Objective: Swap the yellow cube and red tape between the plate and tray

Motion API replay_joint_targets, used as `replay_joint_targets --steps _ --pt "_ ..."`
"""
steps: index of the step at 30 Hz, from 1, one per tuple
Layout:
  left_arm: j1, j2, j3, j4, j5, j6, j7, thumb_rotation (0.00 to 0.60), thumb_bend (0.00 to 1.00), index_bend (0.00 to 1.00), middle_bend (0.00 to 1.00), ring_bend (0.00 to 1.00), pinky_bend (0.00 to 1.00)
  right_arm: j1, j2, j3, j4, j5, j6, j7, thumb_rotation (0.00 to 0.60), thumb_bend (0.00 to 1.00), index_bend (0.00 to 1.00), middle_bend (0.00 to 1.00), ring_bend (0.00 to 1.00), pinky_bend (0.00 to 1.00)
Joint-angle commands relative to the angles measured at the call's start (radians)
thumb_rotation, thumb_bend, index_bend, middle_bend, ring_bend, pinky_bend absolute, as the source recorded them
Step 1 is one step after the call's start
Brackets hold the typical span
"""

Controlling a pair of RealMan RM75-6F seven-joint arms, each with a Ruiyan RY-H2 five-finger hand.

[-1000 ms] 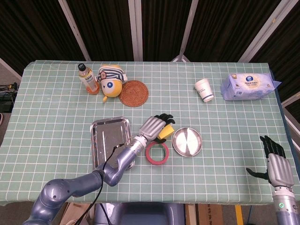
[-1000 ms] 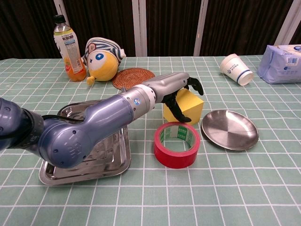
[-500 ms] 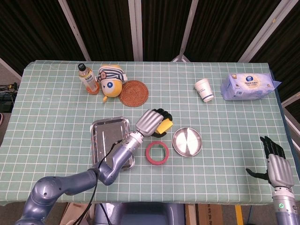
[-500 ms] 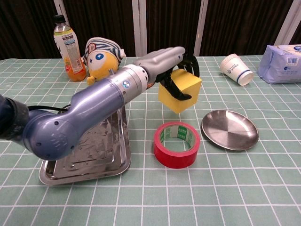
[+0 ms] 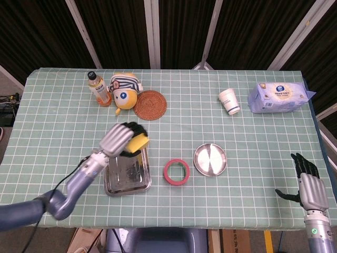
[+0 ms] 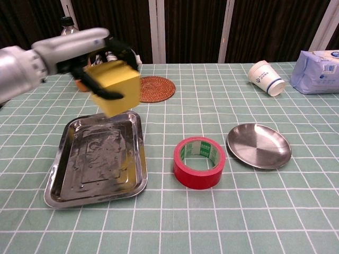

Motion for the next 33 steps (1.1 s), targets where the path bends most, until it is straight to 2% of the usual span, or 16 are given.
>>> replay_joint_targets --steps 1,6,9,14,17,21,25,27,30,33 --pt "0.084 0.059 0.108 0.004 0.074 0.043 -0.067 0.6 0.53 0.39 0.33 0.35 0.48 0.001 -0.006 -0.002 -0.003 -0.002 0.002 -0.011 0.6 0.02 0.0 0.0 0.0 0.0" --pt "0.134 0.013 0.156 0.143 0.132 0.09 -0.179 0.6 0.5 0.39 0.32 0.35 0.48 0.002 -0.012 -0.003 -0.002 0.003 -0.002 -0.021 0.6 0.02 0.0 0.0 0.0 0.0" --pt "0.152 -0.022 0.169 0.224 0.148 0.101 -0.263 0.6 0.43 0.38 0.28 0.31 0.46 0.001 -0.013 -0.002 0.0 0.007 0.0 -0.024 0.6 0.02 0.0 0.0 0.0 0.0" --pt "0.159 -0.078 0.178 0.343 0.172 0.102 -0.35 0.6 0.23 0.36 0.14 0.12 0.3 0.0 -0.014 0.0 0.002 0.009 0.003 -0.021 0.6 0.02 0.0 0.0 0.0 0.0" --pt "0.162 -0.11 0.167 0.384 0.173 0.108 -0.386 0.6 0.15 0.35 0.1 0.08 0.28 0.001 -0.014 -0.001 0.002 0.01 -0.004 -0.02 0.6 0.02 0.0 0.0 0.0 0.0" --pt "0.169 -0.154 0.152 0.431 0.182 0.138 -0.387 0.6 0.1 0.34 0.1 0.06 0.25 0.003 -0.013 -0.001 0.003 0.012 -0.009 -0.018 0.6 0.02 0.0 0.0 0.0 0.0" --pt "0.177 -0.199 0.135 0.474 0.191 0.176 -0.4 0.6 0.01 0.33 0.07 0.0 0.18 0.001 -0.01 0.0 0.001 0.009 -0.008 -0.011 0.6 0.02 0.0 0.0 0.0 0.0" --pt "0.181 -0.216 0.123 0.487 0.193 0.202 -0.407 0.6 0.0 0.32 0.05 0.0 0.14 0.001 -0.009 0.0 0.0 0.007 -0.006 -0.011 0.6 0.02 0.0 0.0 0.0 0.0" --pt "0.19 -0.236 0.092 0.483 0.198 0.272 -0.433 0.6 0.0 0.3 0.01 0.0 0.09 0.001 -0.008 -0.003 0.001 0.001 -0.007 -0.013 0.6 0.02 0.0 0.0 0.0 0.0" --pt "0.212 -0.22 0.062 0.426 0.212 0.379 -0.446 0.6 0.0 0.28 0.01 0.0 0.08 0.004 -0.005 -0.009 0.011 -0.011 -0.012 -0.02 0.6 0.02 0.0 0.0 0.0 0.0"
